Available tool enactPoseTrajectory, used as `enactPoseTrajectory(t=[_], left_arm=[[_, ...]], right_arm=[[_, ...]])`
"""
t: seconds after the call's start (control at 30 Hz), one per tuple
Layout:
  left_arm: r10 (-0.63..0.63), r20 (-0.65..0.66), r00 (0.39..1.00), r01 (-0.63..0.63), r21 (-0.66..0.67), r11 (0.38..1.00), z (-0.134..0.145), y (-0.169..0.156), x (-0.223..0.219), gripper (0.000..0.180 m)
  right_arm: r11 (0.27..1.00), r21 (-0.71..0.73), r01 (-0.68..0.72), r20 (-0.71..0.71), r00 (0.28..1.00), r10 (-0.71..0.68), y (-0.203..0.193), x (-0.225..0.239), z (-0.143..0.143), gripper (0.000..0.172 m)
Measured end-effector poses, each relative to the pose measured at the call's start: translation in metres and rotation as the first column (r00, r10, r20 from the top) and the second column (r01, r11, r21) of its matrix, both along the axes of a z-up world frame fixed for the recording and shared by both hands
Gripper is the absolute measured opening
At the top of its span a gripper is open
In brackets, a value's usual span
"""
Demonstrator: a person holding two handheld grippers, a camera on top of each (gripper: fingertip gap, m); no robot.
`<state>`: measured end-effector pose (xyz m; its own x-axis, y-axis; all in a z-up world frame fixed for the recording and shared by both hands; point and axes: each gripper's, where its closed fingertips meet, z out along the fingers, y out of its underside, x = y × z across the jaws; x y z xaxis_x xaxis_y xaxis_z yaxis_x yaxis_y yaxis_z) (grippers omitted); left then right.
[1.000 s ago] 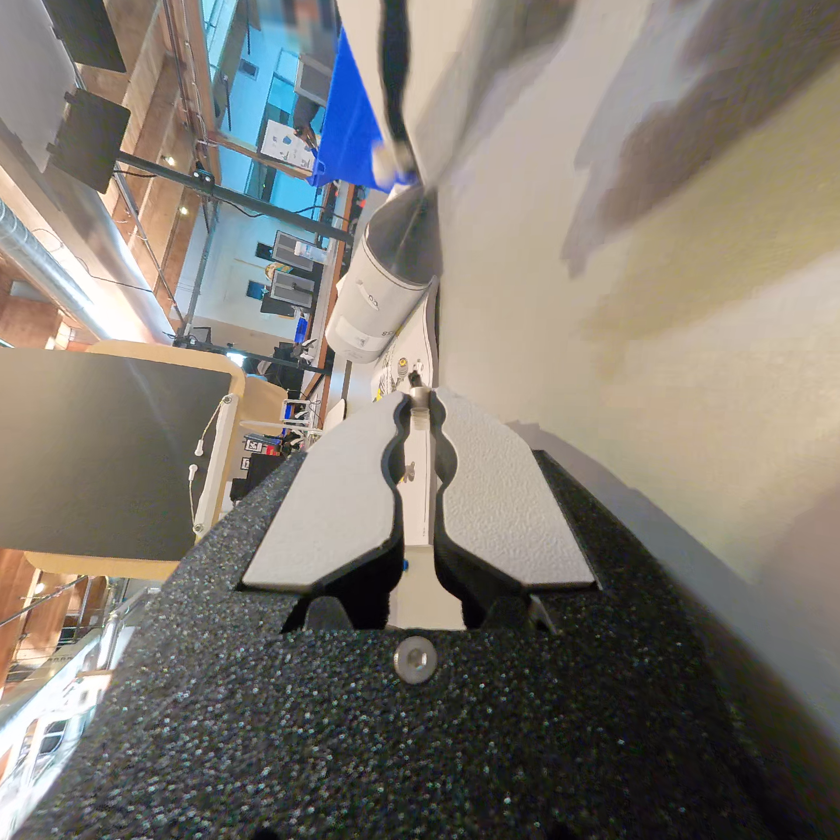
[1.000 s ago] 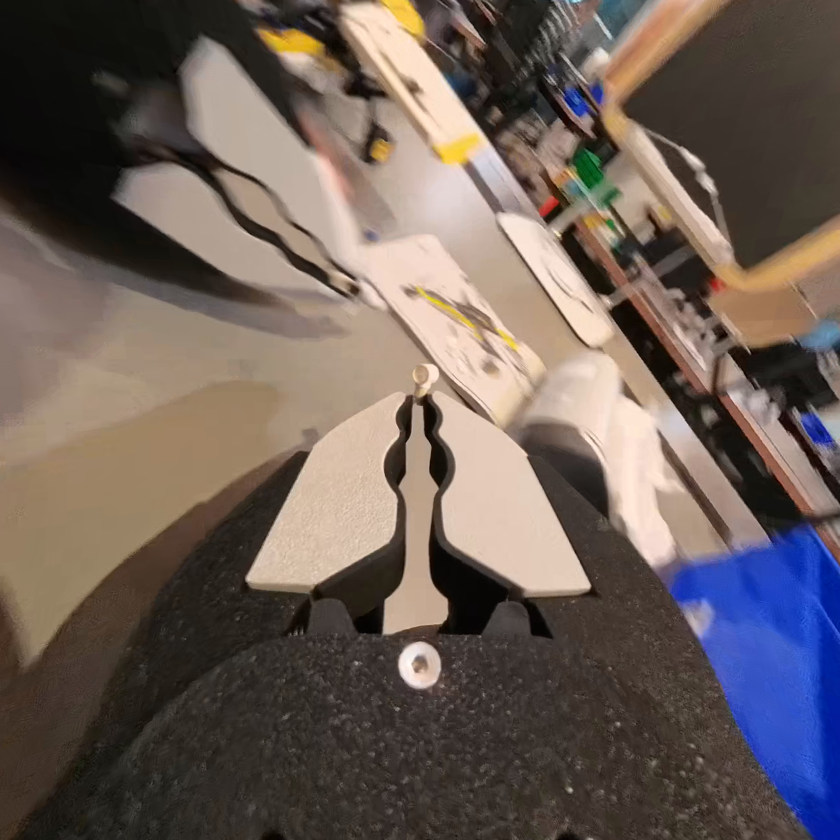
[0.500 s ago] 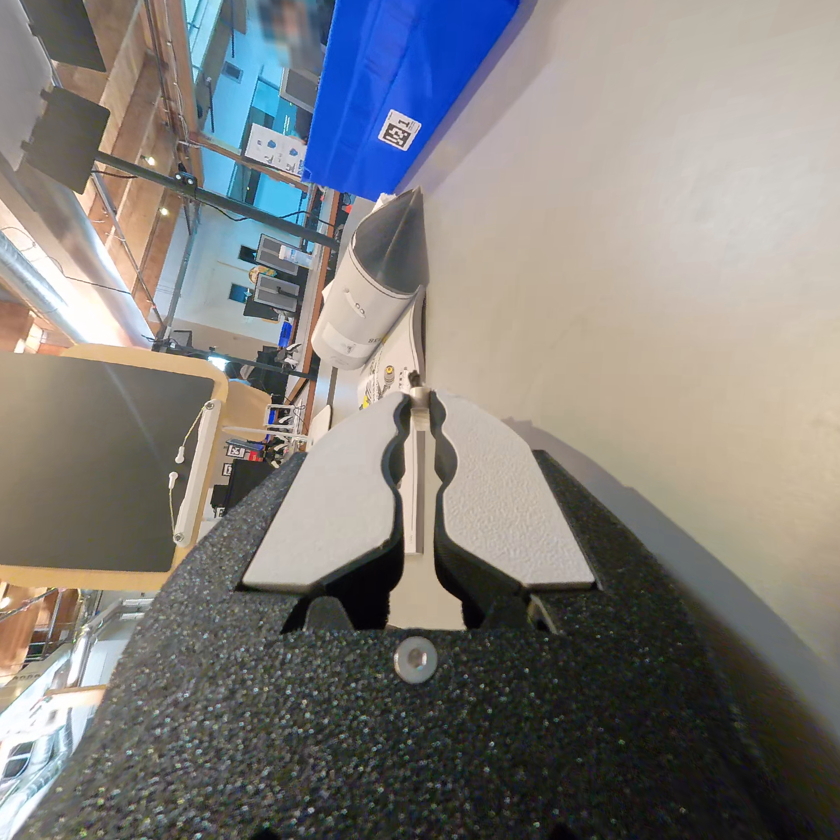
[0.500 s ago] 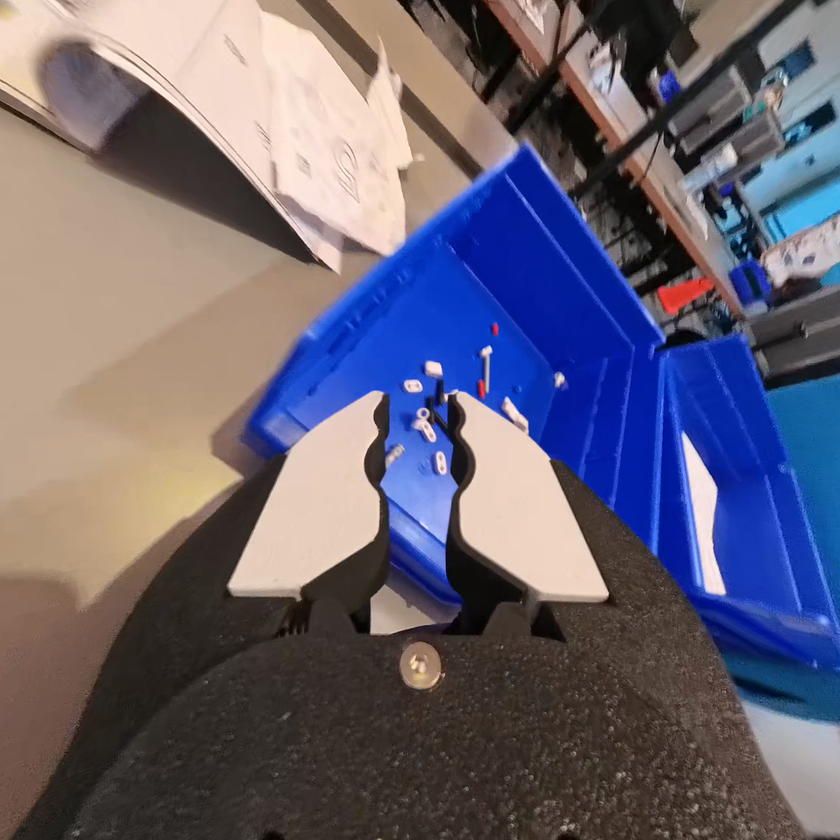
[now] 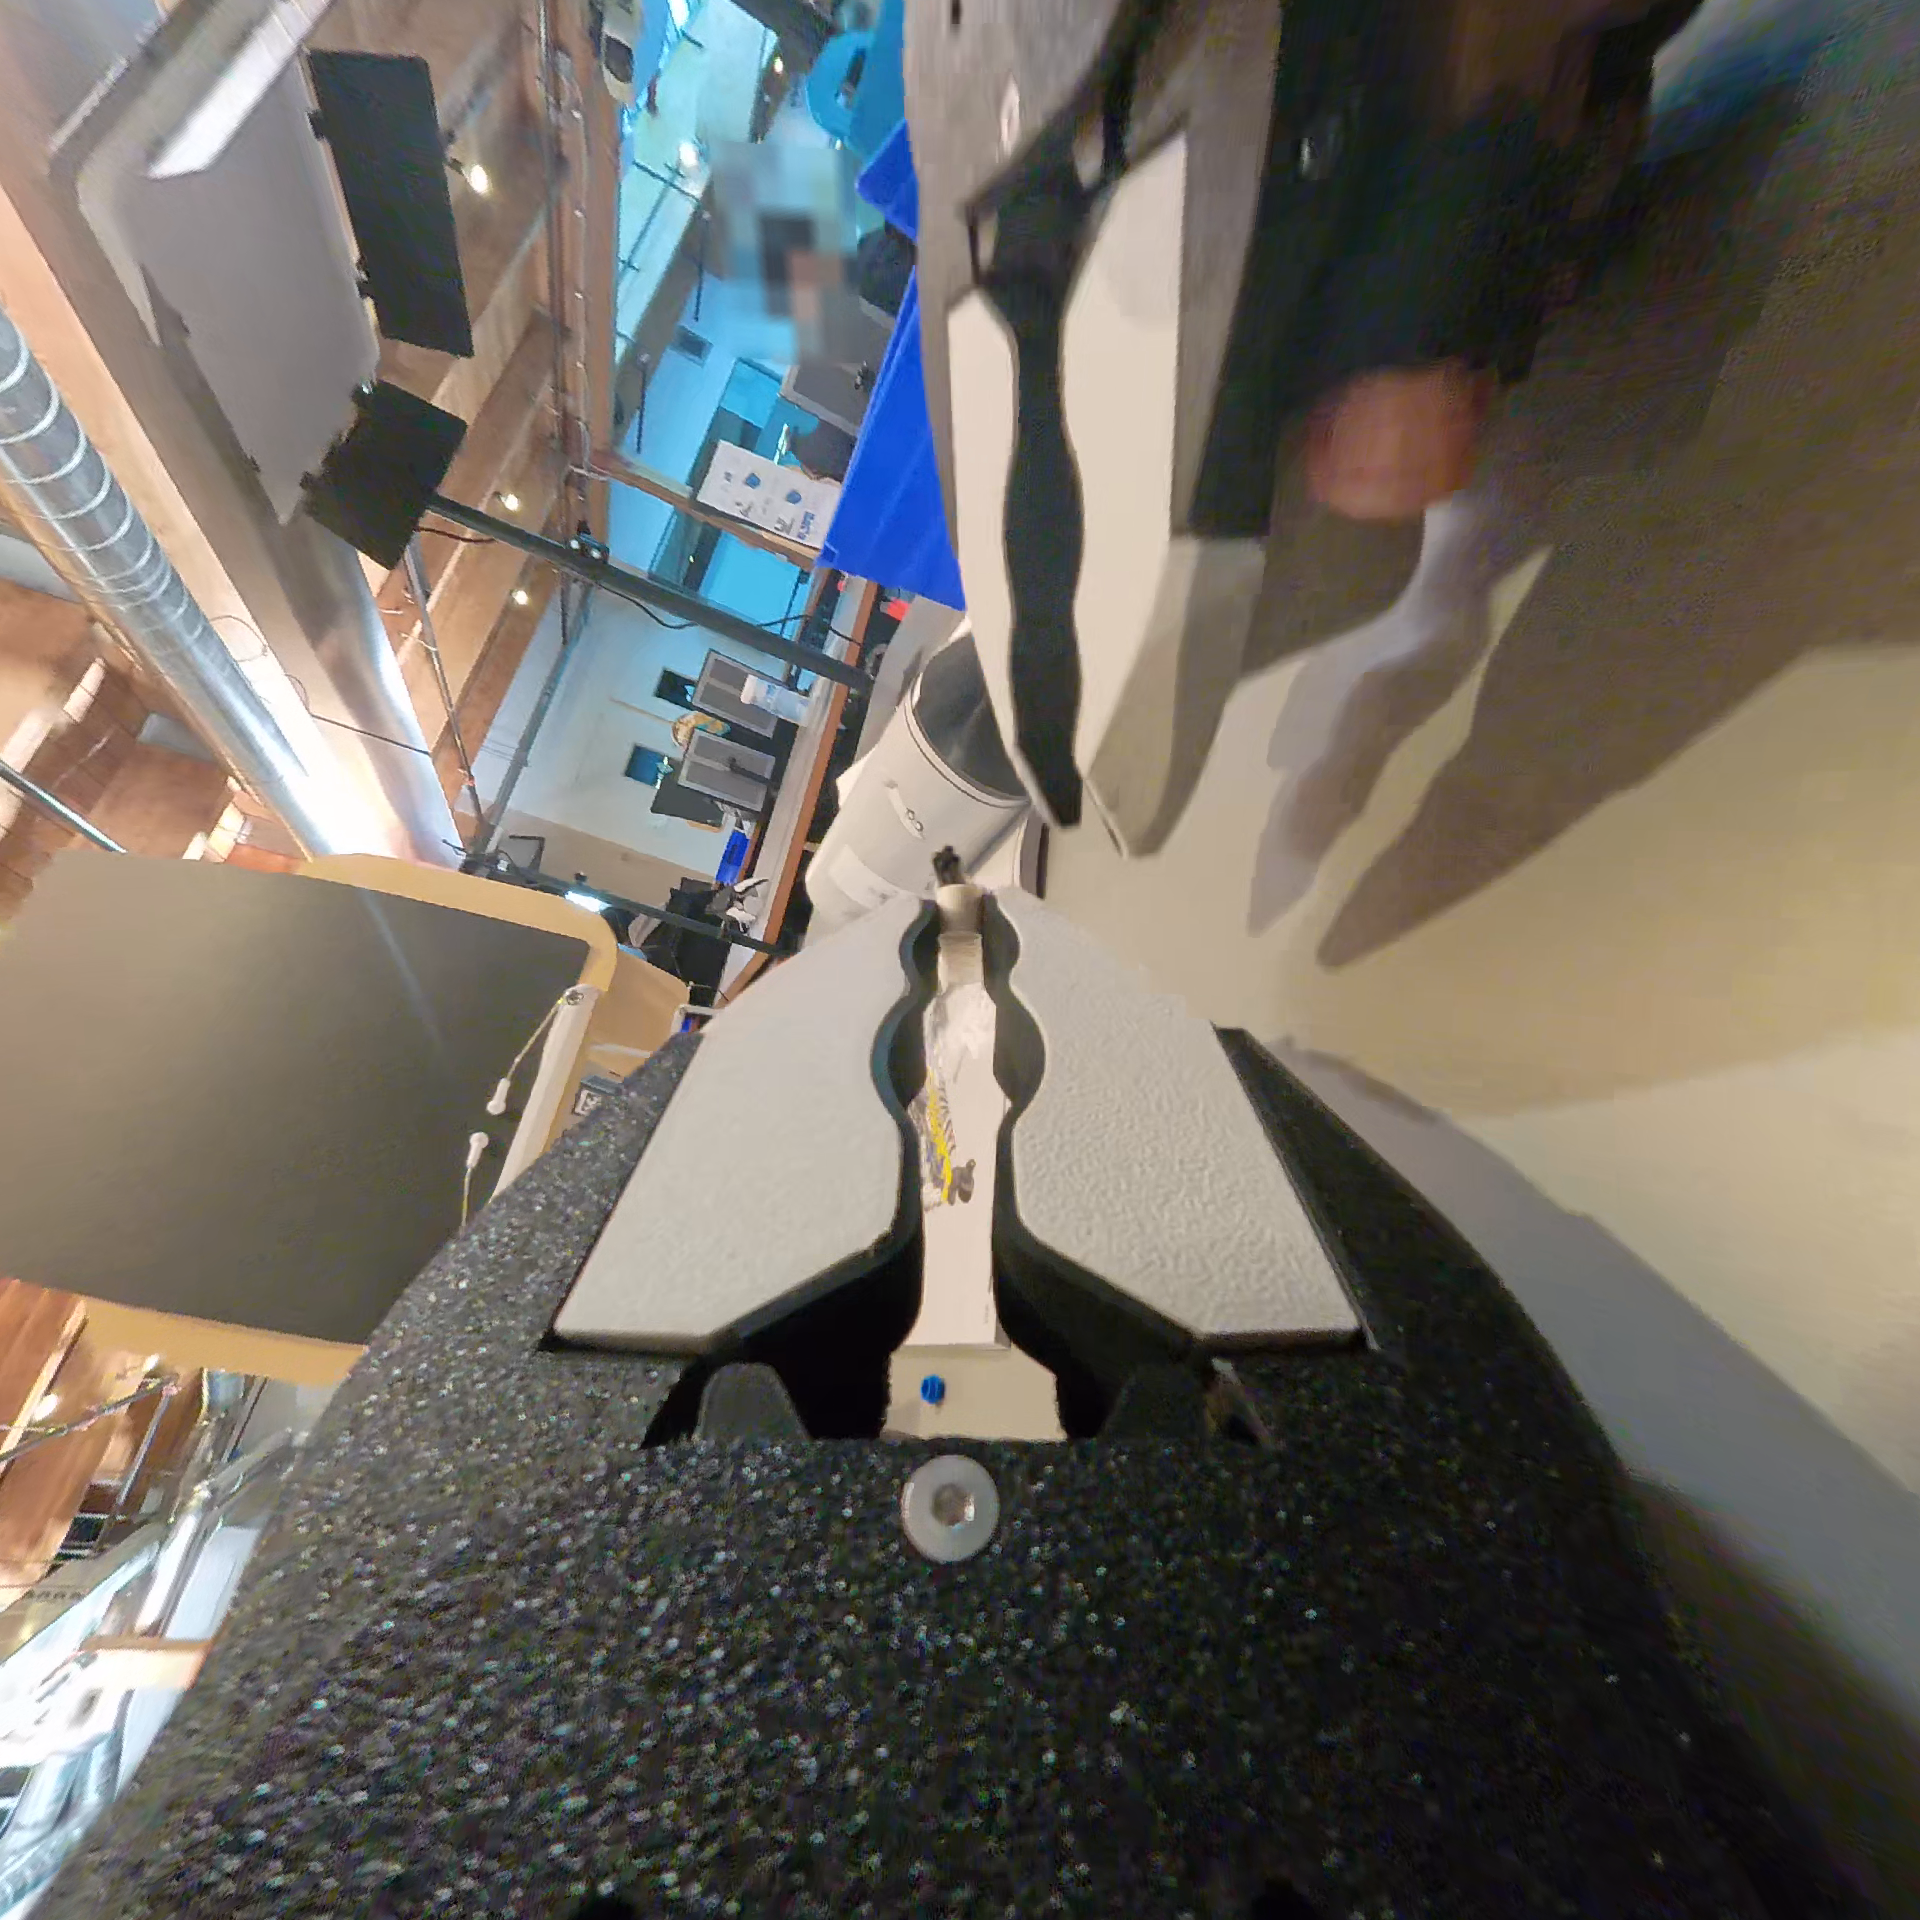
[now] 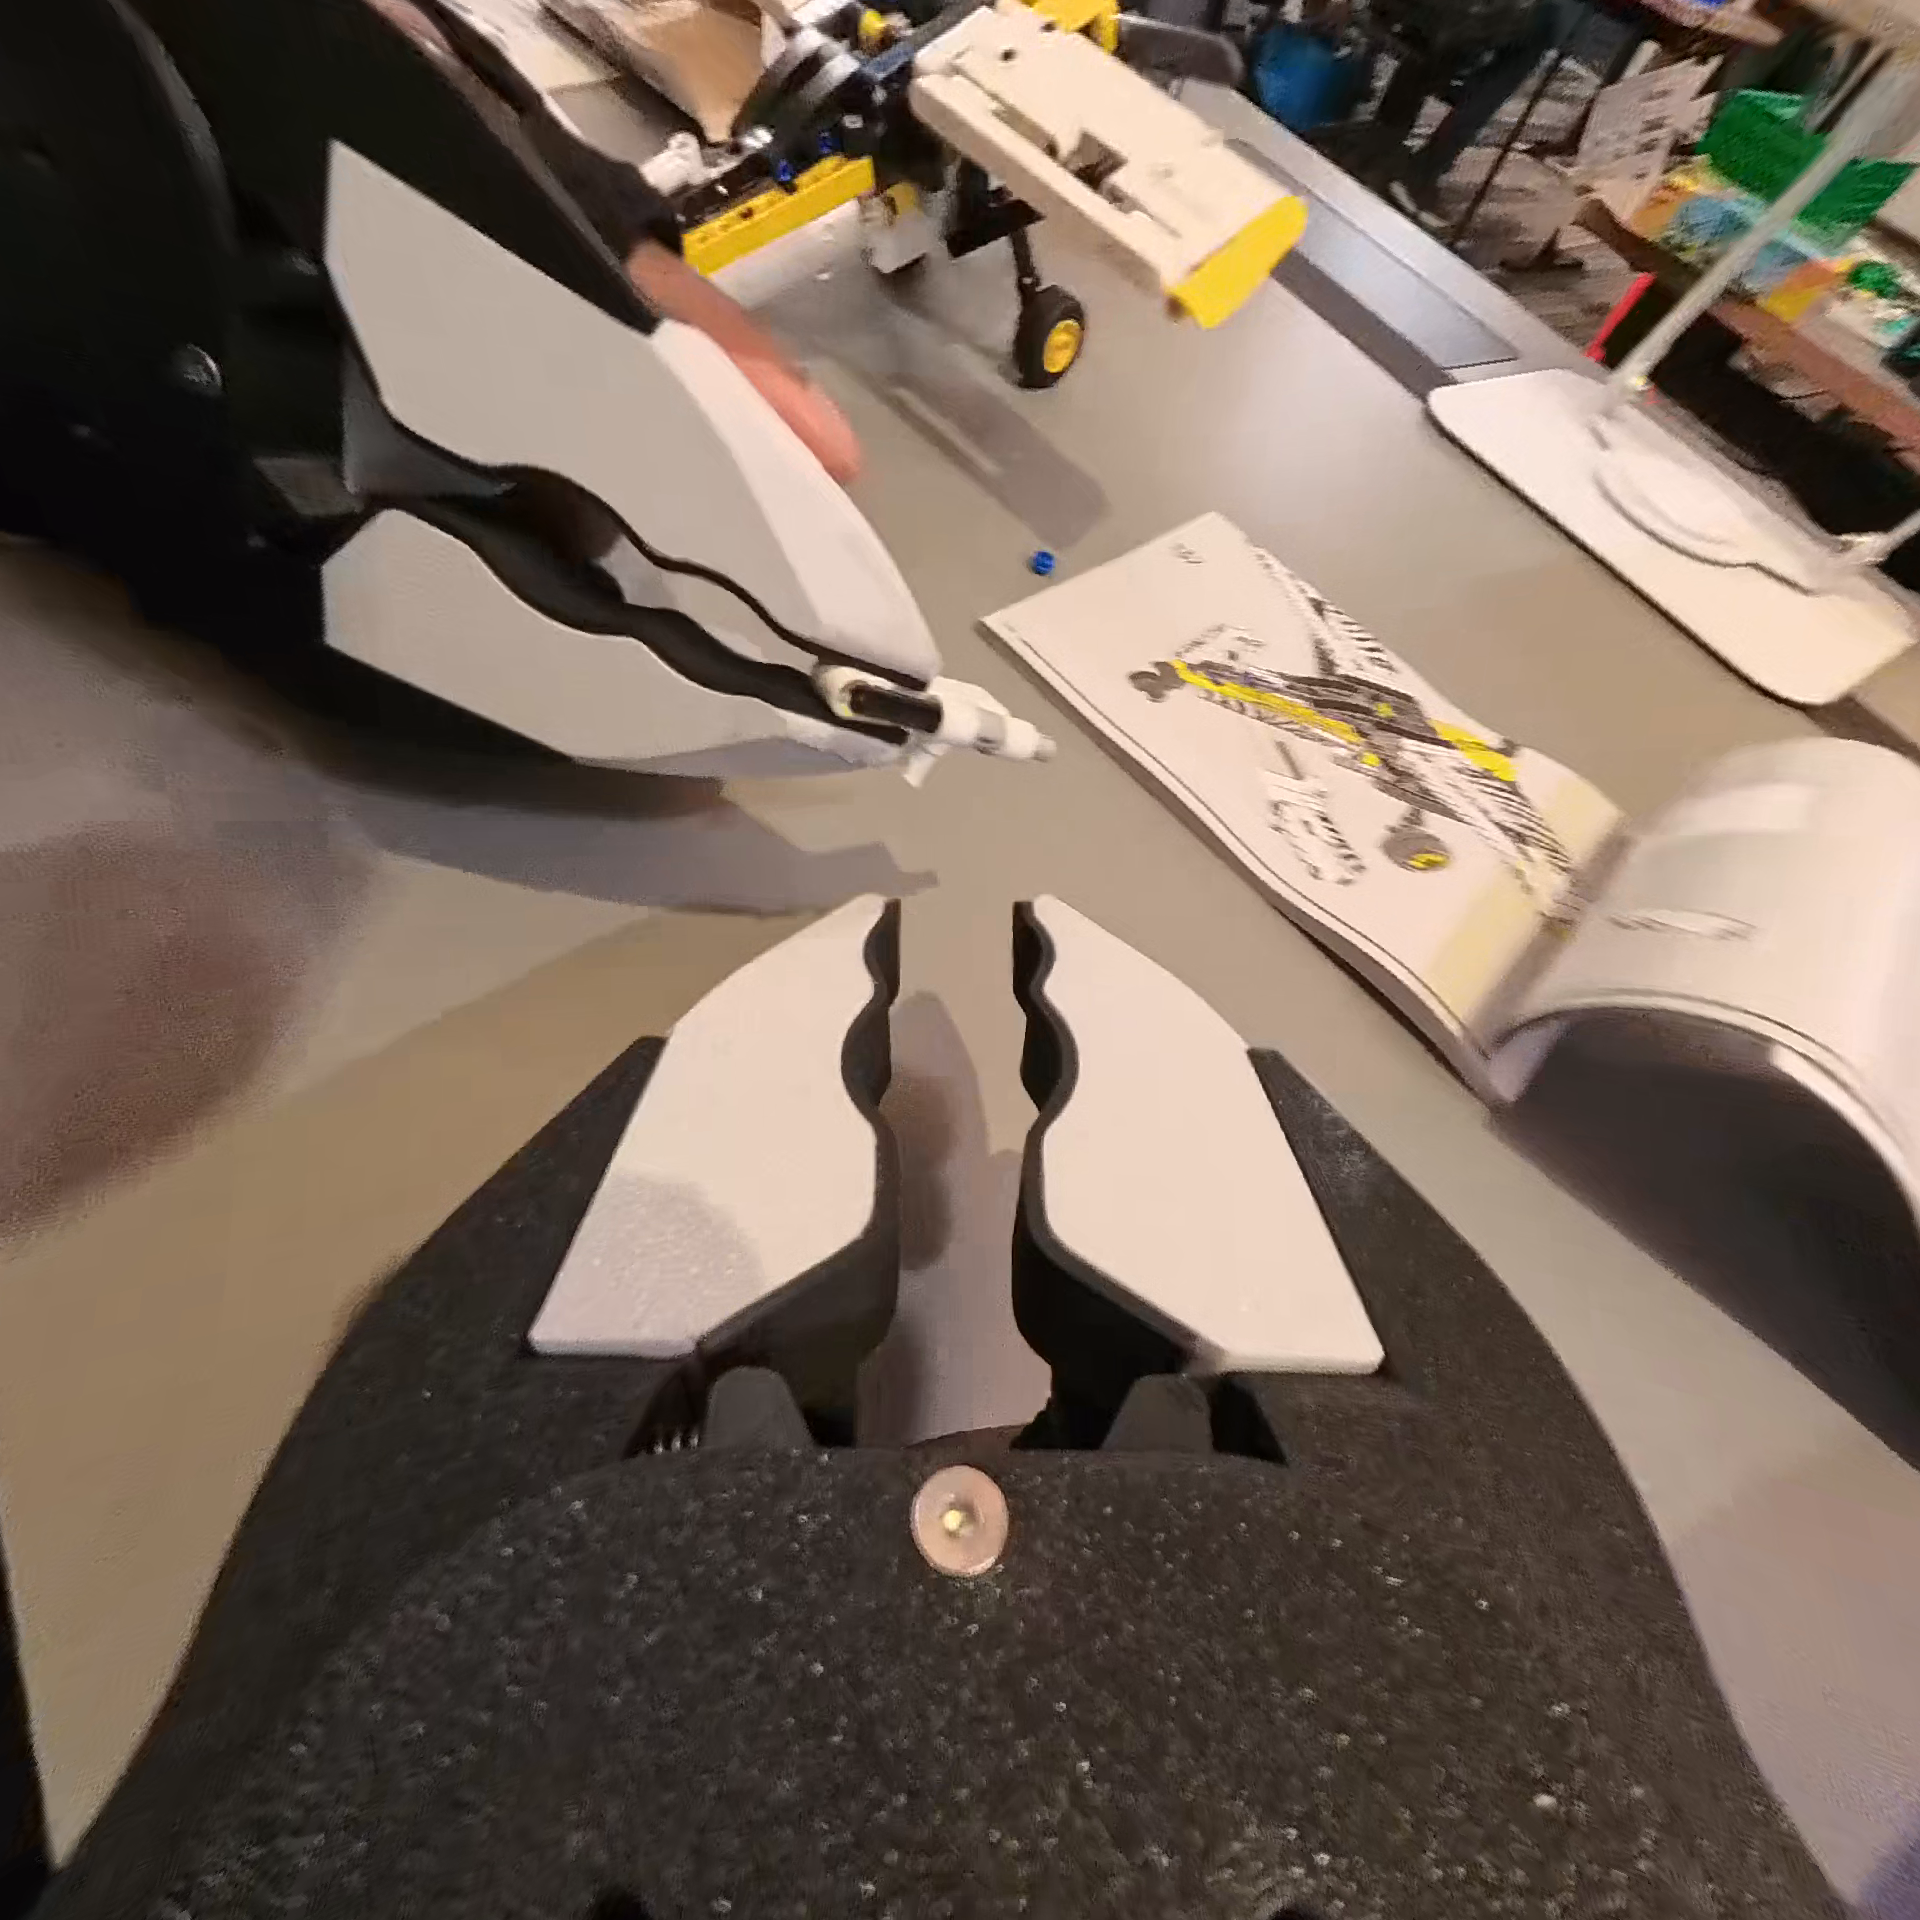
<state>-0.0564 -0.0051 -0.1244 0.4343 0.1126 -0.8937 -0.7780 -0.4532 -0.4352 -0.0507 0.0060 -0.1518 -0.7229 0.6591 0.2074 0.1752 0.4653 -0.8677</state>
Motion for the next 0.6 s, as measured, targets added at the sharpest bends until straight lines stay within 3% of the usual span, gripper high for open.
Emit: enactPoseTrajectory(t=[0.17, 0.3, 0.6], left_arm=[[-0.013, 0.011, 1.000, 0.013, 0.011, 1.000, 0.001, 0.001, 0.002, 0.008], [-0.026, 0.021, 0.999, 0.026, 0.008, 1.000, 0.001, 0.000, 0.002, 0.008], [-0.114, 0.083, 0.990, 0.112, 0.031, 0.993, 0.003, -0.001, 0.008, 0.008]], right_arm=[[0.994, -0.097, -0.057, 0.016, 0.998, 0.058, -0.020, 0.000, 0.009, 0.020], [0.994, -0.095, -0.058, 0.033, 0.998, 0.061, -0.021, -0.003, 0.006, 0.018], [0.960, -0.254, -0.121, 0.150, 0.975, 0.163, -0.024, 0.004, 0.012, 0.008]])
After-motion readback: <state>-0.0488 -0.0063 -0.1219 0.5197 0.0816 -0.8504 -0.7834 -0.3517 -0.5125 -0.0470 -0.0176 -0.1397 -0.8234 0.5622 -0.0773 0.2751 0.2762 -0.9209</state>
